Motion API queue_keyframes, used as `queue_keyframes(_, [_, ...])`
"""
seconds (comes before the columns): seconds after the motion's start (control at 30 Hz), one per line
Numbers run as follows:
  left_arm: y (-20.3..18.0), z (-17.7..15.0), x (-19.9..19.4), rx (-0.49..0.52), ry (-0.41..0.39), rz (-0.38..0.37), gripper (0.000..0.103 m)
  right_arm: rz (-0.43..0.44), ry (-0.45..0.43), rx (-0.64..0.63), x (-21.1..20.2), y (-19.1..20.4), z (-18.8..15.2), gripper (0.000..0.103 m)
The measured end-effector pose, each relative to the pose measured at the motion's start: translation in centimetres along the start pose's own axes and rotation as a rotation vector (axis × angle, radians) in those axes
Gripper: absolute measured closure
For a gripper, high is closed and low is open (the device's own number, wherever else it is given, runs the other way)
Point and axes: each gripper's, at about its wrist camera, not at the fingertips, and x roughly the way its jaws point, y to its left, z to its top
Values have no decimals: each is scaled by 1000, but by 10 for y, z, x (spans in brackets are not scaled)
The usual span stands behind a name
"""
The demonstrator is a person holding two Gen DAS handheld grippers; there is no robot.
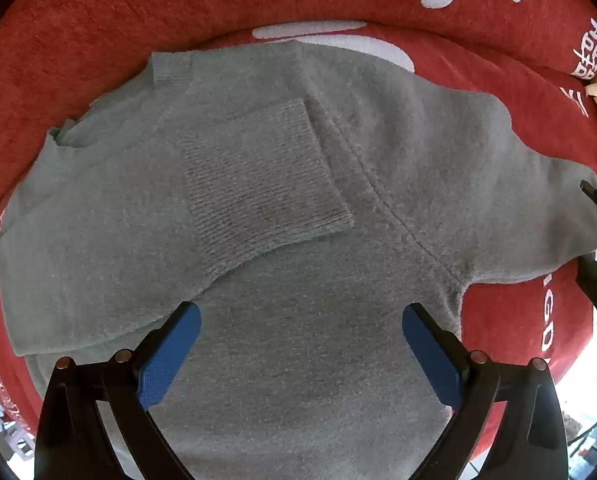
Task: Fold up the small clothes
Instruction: 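Grasp the other sleeve with the right tool and lift it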
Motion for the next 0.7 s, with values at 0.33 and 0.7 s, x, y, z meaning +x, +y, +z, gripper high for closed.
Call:
queue_keyframes(0.33, [22,-14,-6,-9,-24,-27,2,187,43,51,2,17,-5,98])
queue_keyframes(0.7, [105,-31,-38,-72,-137,-53,2,410,230,-337,22,162,-92,97])
